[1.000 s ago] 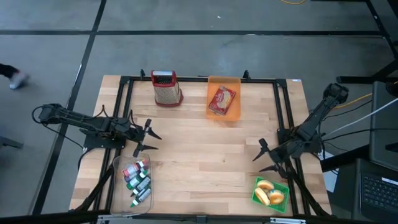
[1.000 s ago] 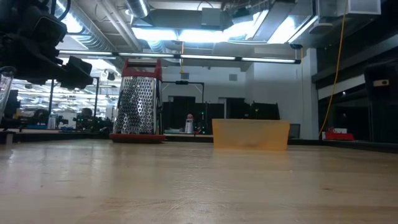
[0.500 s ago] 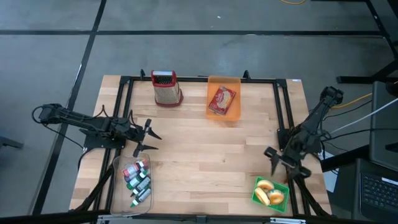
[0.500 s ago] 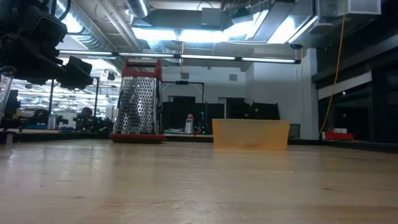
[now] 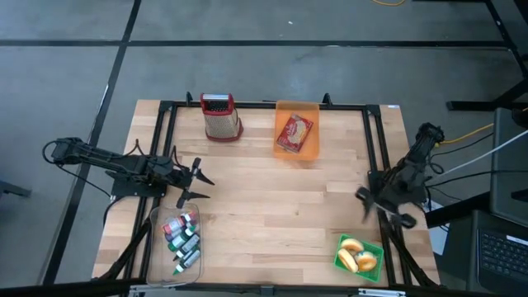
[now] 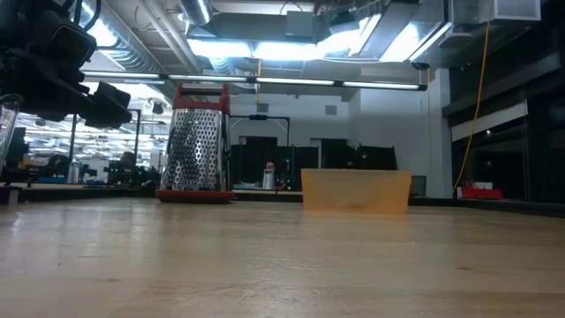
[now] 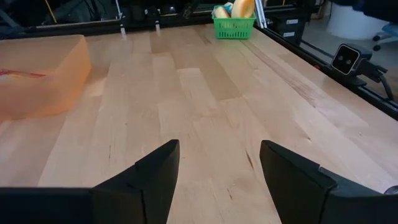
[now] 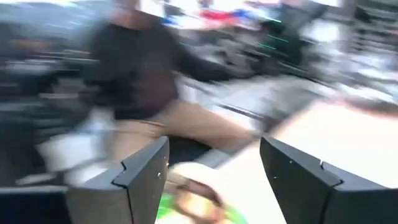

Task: Pick & Place Food Item
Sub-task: Return to Home Position

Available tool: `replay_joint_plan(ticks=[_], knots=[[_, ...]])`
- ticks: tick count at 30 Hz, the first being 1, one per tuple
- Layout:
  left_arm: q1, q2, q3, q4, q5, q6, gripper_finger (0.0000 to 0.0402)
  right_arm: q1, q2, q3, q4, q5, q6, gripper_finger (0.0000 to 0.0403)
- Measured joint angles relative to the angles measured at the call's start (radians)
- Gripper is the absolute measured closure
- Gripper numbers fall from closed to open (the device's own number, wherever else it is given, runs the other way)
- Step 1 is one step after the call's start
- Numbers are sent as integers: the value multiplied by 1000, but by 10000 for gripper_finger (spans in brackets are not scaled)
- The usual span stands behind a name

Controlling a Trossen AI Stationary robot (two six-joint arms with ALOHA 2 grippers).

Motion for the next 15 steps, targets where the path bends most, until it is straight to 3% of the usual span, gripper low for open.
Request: replay_joint_plan(ticks=[2,8,15], knots=[[0,0,-1,0,0,-15,182,0,-1,-20,-54,117,2,147],[0,0,-2,-7,12,-111,178,4,0,-20,-63,-6,-77,147],[0,0,-2,-5,12,-149,182,4,1,0,-170,133,-42,147]])
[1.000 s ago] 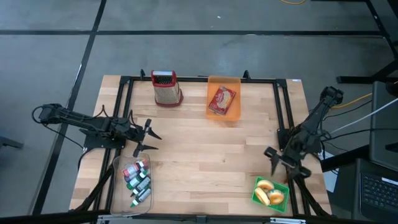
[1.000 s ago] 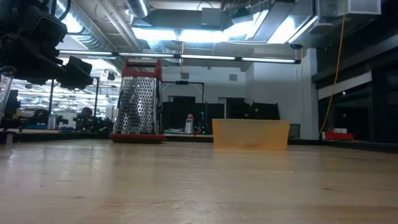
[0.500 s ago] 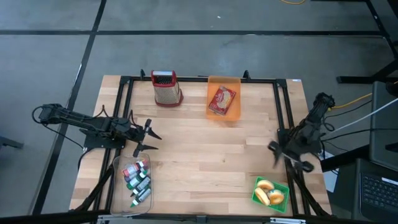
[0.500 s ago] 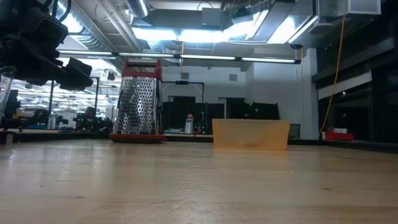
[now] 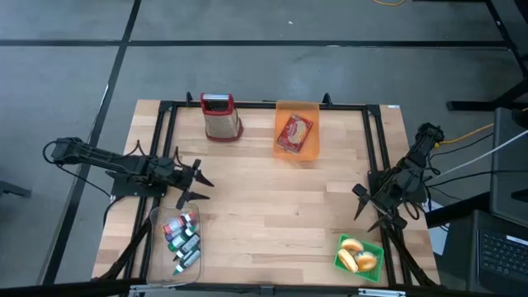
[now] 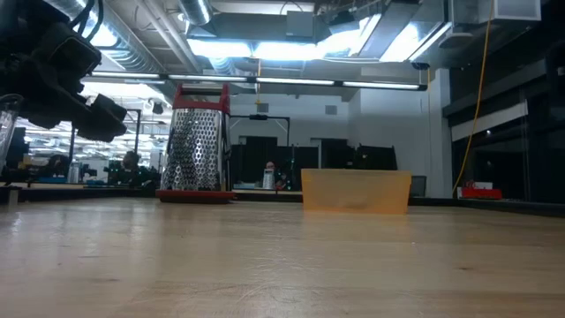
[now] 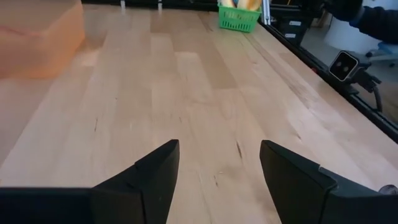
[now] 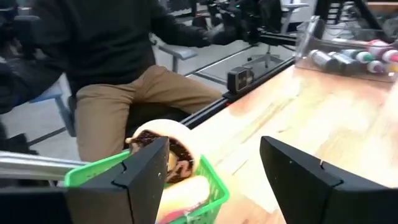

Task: Pick & Place Food Item
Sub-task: Return to Home Position

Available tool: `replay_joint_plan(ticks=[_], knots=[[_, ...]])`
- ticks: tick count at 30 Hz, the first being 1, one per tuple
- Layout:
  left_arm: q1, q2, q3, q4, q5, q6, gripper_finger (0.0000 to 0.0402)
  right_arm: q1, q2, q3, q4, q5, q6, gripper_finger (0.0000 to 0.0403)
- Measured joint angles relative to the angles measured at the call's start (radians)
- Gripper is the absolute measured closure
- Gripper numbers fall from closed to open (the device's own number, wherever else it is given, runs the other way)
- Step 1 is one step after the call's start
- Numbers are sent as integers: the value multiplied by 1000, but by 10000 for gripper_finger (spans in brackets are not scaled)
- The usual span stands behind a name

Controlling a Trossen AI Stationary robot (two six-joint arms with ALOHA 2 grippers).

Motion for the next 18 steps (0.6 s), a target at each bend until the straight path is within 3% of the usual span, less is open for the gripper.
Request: replay_joint_plan(ticks=[8,14,18], knots=[[0,1,0,13,0,-100,178,0,0,1,3,13,10,147],[0,0,0,22,0,-106,178,0,0,1,3,14,220,147],[0,0,0,26,1,-109,178,0,0,1,3,14,250,147]])
